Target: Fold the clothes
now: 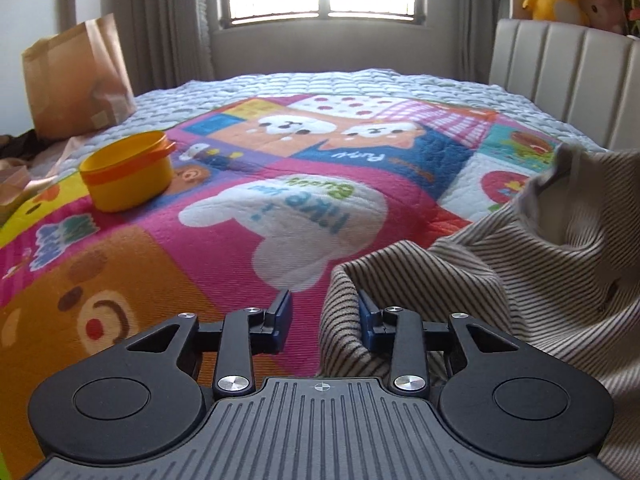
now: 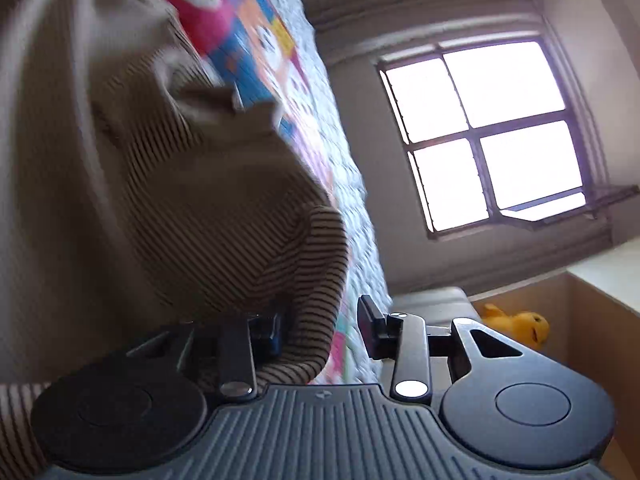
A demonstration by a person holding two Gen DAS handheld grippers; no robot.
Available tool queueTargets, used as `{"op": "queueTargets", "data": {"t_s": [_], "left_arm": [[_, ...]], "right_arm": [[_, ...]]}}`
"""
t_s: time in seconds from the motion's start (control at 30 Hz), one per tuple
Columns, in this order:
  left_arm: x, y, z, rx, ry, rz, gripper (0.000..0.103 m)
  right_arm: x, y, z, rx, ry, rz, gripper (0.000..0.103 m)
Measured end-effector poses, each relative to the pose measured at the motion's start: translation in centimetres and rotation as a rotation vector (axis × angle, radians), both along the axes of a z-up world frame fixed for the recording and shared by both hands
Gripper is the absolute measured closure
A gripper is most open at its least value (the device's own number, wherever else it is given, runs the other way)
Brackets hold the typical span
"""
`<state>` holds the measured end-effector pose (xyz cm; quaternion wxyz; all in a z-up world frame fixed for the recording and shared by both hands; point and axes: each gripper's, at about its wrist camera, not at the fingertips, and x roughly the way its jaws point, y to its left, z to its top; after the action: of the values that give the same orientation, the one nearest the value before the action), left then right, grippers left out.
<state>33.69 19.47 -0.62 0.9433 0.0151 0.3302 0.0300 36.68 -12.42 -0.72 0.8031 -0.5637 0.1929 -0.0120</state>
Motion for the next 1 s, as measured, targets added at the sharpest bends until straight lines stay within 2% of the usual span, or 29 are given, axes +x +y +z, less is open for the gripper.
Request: {"op": "queueTargets", "data": {"t_s": [0.1, 0.17, 0.2, 0.27, 0.33, 0.4, 0.43, 0.5, 0.53, 0.57, 0.63, 0.73, 0.83, 0.9, 0.93, 0.97, 1.0], "left_arm": [[0.3, -0.3, -0.8, 0.026, -0.016, -0.002, 0.060], [0.6, -0.4, -0.9, 0.048, -0.025, 0.022, 0.053], [0.8, -0.4, -1.0, 0.059, -0.029, 0.035, 0.048], [0.9, 0.3, -0.8, 0.026, -0.030, 0.064, 0.041], [0.3, 0.9, -0.3, -0.008, -0.048, 0.074, 0.039], [-0.9, 0.9, 0.6, -0.025, -0.065, 0.076, 0.033], [-2.1, 0.7, 1.4, -0.061, -0.083, 0.056, 0.031], [-4.5, 0.2, 3.1, -0.142, -0.122, 0.011, 0.017], [-5.9, -0.4, 3.9, -0.179, -0.155, -0.022, 0.014], [-7.3, -1.1, 4.8, -0.217, -0.189, -0.057, 0.008], [-10.0, -3.4, 6.3, -0.270, -0.261, -0.143, 0.006], [-13.5, -7.8, 6.6, -0.331, -0.314, -0.302, 0.000], [-14.6, -12.4, 4.6, -0.291, -0.278, -0.451, 0.000], [-14.2, -14.4, 2.8, -0.292, -0.164, -0.490, 0.000], [-14.0, -15.3, 1.9, -0.293, -0.103, -0.507, 0.000], [-13.9, -15.2, 1.4, -0.309, -0.080, -0.499, 0.000], [-14.0, -15.0, 1.1, -0.327, -0.064, -0.486, 0.000]], "right_arm": [[5.0, -3.7, 0.2, 0.170, 0.034, -0.152, 0.067], [7.0, -5.3, -0.7, 0.294, 0.082, -0.226, 0.048], [7.7, -6.1, -1.1, 0.354, 0.098, -0.258, 0.046], [8.3, -7.5, -1.1, 0.481, 0.114, -0.305, 0.039], [7.2, -8.8, 0.6, 0.621, 0.105, -0.310, 0.039], [4.8, -10.2, 2.5, 0.768, 0.101, -0.289, 0.037], [3.0, -10.8, 3.6, 0.830, 0.090, -0.274, 0.034], [-1.1, -11.4, 5.1, 0.930, 0.093, -0.218, 0.022], [-3.2, -11.8, 5.6, 0.971, 0.103, -0.189, 0.018], [-4.8, -11.8, 5.8, 0.986, 0.108, -0.180, 0.018], [-7.9, -11.8, 6.0, 0.998, 0.114, -0.180, 0.018], [-11.7, -10.7, 5.9, 0.997, 0.130, -0.130, 0.018], [-15.0, -8.3, 5.3, 0.963, 0.224, -0.033, 0.020], [-16.3, -5.6, 3.7, 0.812, 0.259, -0.010, 0.021], [-16.5, -4.6, 2.7, 0.733, 0.252, -0.016, 0.025], [-16.5, -3.8, 1.6, 0.656, 0.237, -0.028, 0.032], [-16.1, -3.5, 0.7, 0.622, 0.229, -0.052, 0.036]]}}
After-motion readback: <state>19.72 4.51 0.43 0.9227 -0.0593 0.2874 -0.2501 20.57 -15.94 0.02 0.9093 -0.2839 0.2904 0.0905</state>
